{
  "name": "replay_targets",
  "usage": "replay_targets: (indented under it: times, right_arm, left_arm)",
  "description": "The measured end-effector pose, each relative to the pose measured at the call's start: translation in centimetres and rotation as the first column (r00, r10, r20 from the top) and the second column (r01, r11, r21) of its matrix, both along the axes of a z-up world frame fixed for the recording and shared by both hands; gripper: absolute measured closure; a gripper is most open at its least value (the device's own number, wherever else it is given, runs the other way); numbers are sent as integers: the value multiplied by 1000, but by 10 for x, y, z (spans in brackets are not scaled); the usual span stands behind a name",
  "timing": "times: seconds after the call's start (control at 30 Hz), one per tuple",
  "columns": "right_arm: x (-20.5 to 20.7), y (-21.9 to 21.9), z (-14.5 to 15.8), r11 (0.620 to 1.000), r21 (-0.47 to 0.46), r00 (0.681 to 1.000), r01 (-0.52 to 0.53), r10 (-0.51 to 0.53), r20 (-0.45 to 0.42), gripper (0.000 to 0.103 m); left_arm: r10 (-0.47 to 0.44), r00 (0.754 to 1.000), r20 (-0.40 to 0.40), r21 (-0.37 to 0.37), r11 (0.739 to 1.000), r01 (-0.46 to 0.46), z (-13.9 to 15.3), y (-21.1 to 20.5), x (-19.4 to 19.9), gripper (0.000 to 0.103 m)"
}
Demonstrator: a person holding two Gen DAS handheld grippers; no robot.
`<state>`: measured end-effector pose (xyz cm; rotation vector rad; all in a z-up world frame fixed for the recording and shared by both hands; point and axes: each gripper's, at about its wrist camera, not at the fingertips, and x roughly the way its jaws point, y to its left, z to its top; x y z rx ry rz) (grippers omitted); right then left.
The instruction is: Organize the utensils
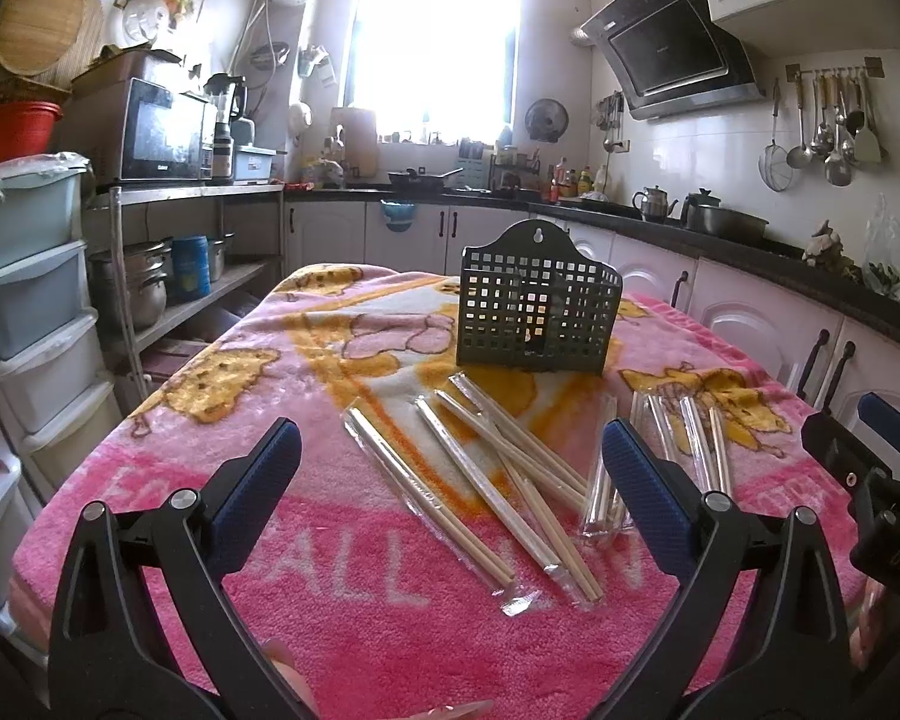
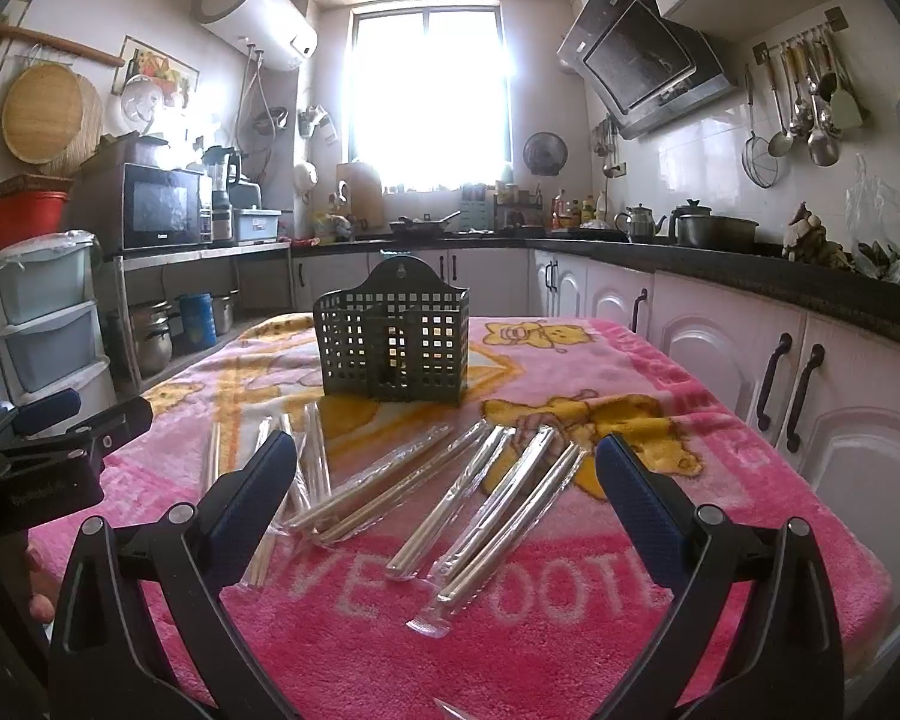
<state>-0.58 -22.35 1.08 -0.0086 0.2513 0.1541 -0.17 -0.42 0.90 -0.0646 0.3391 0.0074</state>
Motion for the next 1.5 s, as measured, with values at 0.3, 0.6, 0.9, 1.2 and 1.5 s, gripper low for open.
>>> replay_targets:
  times: [0.3,0.6,0.9,1.2,1.5]
  right_arm:
    - [-1,0,1,1000,2,1000,-5,5,4,6]
    - [-1,0,1,1000,5,1000,-5,5,3,6]
    - [-1,0,1,1000,2,1000,-4,4,4,6]
    - [-2,5,2,1000,-4,1000,-14,14,-9,6]
    - [16,11,0,998,-28,997,-58,56,-52,6]
  left_arm:
    - [-1,1000,1,0,1000,1,1,0,0,11]
    - [-2,1000,3,2,1000,2,0,0,0,11]
    - [-1,1000,4,2,1000,1,1,-1,0,11]
    - [1,1000,0,-1,1000,-1,4,-2,1,11]
    - [35,997,-62,-46,998,-38,-3,14,16,11]
